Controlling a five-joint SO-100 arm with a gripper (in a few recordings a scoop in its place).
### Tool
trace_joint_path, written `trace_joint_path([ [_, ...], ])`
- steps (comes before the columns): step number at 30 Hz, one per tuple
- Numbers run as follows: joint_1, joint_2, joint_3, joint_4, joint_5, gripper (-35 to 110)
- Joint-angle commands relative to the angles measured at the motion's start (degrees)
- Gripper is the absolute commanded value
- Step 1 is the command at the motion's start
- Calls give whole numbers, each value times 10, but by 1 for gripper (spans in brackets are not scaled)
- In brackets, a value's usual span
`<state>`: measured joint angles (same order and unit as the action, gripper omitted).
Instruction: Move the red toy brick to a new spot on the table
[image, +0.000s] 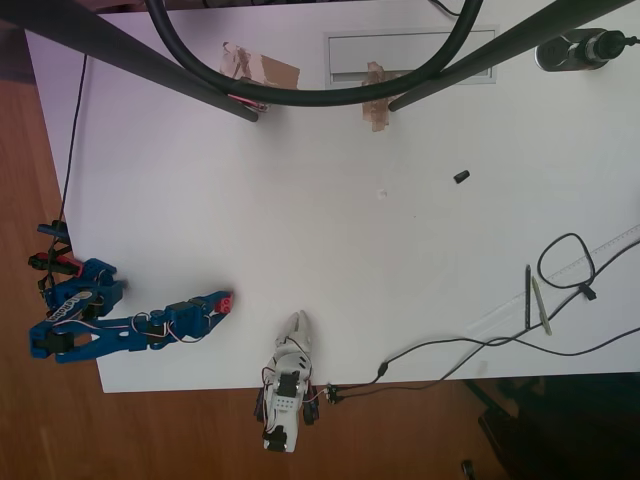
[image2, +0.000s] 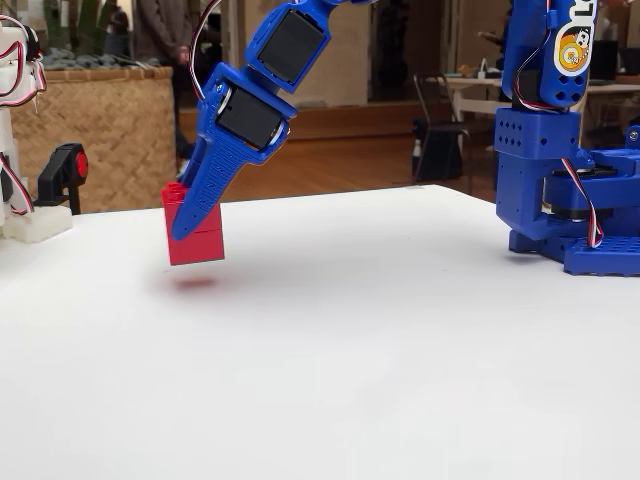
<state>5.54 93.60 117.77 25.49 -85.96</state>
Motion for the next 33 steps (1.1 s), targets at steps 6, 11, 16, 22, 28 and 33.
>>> trace_joint_path([
  [6, -66, -67, -182, 47, 78, 1],
  [11, -94, -112, -233, 55, 114, 0],
  [16, -108, -166, -301, 62, 146, 0],
  [22, -110, -234, -385, 60, 163, 0],
  [28, -105, -263, -403, 44, 163, 0],
  [33, -105, -279, -403, 40, 158, 0],
])
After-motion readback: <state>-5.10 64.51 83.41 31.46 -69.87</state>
